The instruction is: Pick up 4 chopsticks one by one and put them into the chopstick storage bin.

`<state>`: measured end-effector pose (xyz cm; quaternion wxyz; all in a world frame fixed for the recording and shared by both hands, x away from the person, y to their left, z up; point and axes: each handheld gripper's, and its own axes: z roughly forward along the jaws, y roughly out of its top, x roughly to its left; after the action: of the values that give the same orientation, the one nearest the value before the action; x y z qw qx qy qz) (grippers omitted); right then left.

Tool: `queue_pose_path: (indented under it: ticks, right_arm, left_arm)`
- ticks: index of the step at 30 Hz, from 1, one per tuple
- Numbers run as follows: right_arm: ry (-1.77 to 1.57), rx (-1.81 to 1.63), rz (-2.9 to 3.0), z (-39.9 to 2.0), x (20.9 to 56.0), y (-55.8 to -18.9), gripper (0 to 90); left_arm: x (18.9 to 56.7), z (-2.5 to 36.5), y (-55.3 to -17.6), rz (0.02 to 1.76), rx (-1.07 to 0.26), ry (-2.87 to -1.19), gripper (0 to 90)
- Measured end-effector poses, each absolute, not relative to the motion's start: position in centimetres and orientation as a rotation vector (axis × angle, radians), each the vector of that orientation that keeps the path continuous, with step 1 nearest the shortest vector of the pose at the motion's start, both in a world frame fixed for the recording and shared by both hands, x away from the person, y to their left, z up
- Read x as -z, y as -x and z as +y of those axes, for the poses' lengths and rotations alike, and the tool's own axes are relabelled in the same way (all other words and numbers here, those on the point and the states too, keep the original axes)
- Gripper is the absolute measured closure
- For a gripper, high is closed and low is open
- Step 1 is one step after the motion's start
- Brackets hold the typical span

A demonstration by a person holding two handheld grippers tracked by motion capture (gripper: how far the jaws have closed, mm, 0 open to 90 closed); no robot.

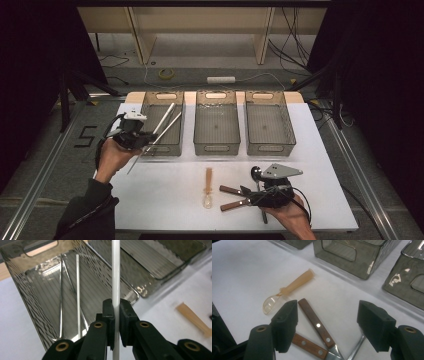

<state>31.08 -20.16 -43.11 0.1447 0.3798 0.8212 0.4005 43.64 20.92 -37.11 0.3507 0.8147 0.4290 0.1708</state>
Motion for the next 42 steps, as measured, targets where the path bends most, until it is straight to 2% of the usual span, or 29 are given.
queue_pose_path:
  ticks: [23,34,42]
  right_arm:
    - [-1.129,-1.147,2.371,-20.4,43.6,-30.9,34.2]
    - [-1.121,-1.154,2.373,-20.4,43.5,-30.8,34.3]
    - [-1.114,-1.163,2.375,-20.3,43.5,-30.8,34.4]
  left_arm:
    - [34.4,20.2,-50.3,1.160,-0.529,-2.036,83.8]
    - [34.9,20.1,-52.7,1.191,-0.541,-1.975,83.8]
    - [36.9,20.7,-53.7,1.215,-0.511,-1.926,83.7]
